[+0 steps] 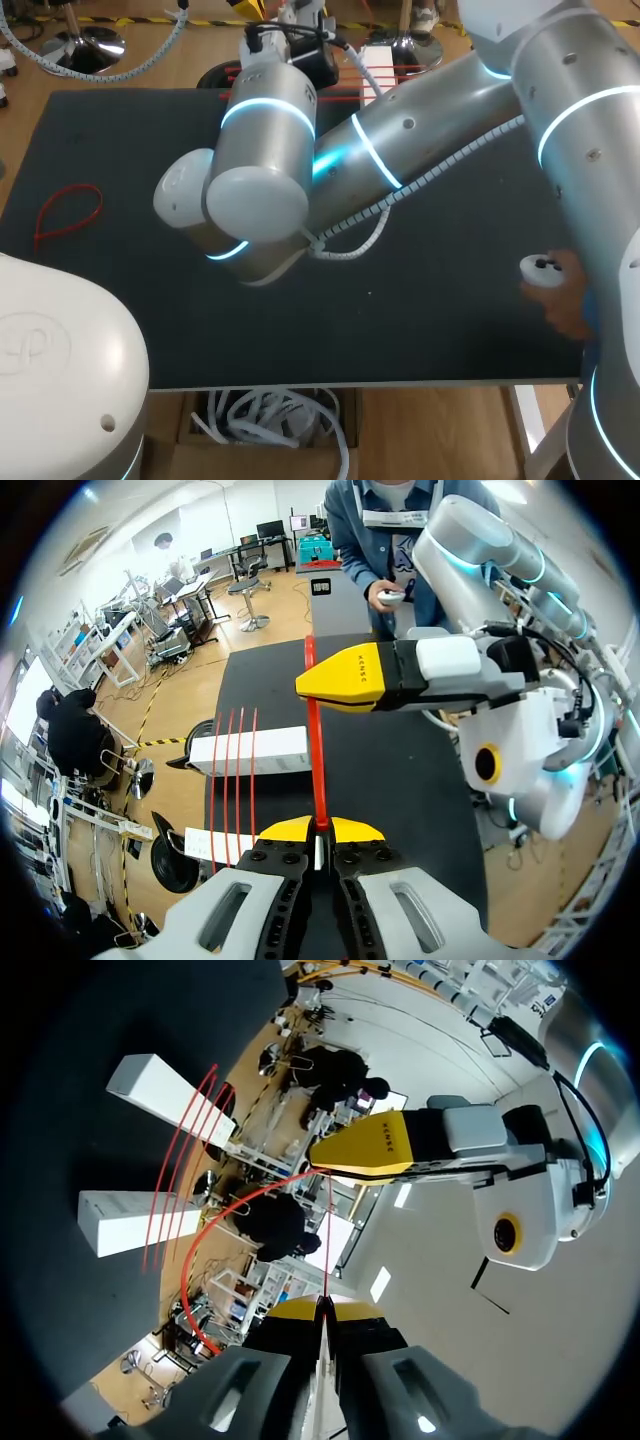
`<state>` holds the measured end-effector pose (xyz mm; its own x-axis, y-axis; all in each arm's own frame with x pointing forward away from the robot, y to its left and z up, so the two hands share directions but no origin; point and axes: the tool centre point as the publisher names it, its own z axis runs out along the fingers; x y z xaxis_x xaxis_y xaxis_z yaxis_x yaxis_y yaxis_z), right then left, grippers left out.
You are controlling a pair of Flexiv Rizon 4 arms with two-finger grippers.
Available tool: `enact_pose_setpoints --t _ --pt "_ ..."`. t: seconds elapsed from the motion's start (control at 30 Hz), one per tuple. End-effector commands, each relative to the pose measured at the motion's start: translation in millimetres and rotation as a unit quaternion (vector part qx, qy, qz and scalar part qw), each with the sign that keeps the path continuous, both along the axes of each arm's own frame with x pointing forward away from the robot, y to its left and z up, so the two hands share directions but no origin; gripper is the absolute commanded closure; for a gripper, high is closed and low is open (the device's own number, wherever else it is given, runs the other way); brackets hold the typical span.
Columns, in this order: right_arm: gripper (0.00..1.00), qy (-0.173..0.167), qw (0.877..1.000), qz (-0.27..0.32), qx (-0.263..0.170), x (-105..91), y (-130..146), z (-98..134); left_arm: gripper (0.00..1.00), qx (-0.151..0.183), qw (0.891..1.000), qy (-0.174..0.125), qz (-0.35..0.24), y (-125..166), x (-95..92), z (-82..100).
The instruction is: Grab the tape and strap the tape.
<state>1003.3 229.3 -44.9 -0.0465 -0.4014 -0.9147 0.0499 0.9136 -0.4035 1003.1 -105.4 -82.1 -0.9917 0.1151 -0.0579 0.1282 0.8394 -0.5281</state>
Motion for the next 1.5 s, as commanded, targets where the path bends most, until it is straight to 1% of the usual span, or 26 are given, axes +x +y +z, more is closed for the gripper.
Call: enact_pose_setpoints --t 0.03,0.53,0.83,1.5 --pt "1.00 0.001 1.000 -0.001 -0.003 -1.0 3 -2 1.00 0.002 1.000 0.001 0.000 0 0.1 1.0" --pt "1.00 0.014 1.000 -0.016 -0.009 2.2 17 -11 1.00 0.002 1.000 0.001 0.000 0 0.1 1.0" --pt "1.00 0.019 1.000 -0.016 -0.007 0.0 29 -13 1.00 0.002 1.000 0.001 0.000 0 0.1 1.0" --pt "1.00 0.020 1.000 -0.019 -0.011 2.6 42 -19 1.00 0.002 1.000 0.001 0.000 0 0.1 1.0"
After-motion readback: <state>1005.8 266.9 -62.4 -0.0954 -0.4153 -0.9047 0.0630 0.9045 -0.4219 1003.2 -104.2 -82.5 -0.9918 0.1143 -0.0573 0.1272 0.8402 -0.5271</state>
